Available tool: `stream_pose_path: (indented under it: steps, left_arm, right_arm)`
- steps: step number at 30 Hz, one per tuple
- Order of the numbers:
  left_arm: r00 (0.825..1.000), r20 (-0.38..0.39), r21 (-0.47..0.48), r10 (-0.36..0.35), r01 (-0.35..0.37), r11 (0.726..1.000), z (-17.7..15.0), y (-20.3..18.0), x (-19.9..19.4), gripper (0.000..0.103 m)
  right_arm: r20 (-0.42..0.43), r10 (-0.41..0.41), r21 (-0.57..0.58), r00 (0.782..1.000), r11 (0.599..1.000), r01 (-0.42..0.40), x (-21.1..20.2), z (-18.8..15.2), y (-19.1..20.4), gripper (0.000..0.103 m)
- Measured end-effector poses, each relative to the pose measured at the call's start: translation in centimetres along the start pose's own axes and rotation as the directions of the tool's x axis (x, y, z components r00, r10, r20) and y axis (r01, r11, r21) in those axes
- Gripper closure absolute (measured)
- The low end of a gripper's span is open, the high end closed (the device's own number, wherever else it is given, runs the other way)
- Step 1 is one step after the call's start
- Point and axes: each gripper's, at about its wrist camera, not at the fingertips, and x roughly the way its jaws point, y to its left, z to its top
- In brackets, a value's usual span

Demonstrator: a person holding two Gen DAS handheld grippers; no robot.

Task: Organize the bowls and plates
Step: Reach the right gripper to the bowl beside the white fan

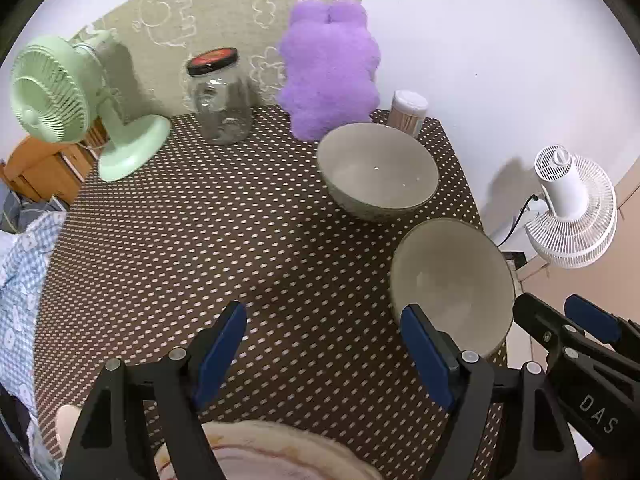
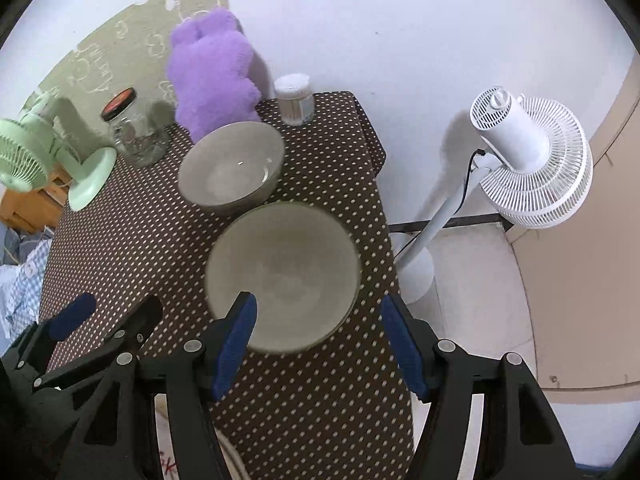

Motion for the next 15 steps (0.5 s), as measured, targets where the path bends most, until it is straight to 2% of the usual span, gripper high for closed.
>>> stream_pose_path:
  steps: [6, 11, 15]
  left_arm:
    - [1.000, 0.013, 0.033, 0.023, -0.024, 0.999, 0.9, -1.9, 2.1, 0.023]
    - [0.999, -0.007, 0.042, 0.033, -0.033, 0.999, 1.4, -2.9, 3.9, 0.024]
    - [0.999, -0.027, 0.086, 0.044, -0.041, 0.995, 1.3, -4.2, 5.1, 0.032]
  right_arm:
    - [0.005, 0.002, -0.006, 1.000, 1.000, -0.002, 2.4, 1.3, -1.7, 0.035]
    - [0.017, 0.014, -0.013, 1.000, 1.000, -0.013, 4.2, 1.9, -2.8, 0.035]
    - [0.004, 0.020, -0.017, 1.000, 1.000, -0.020, 5.6, 2.3, -3.5, 0.035]
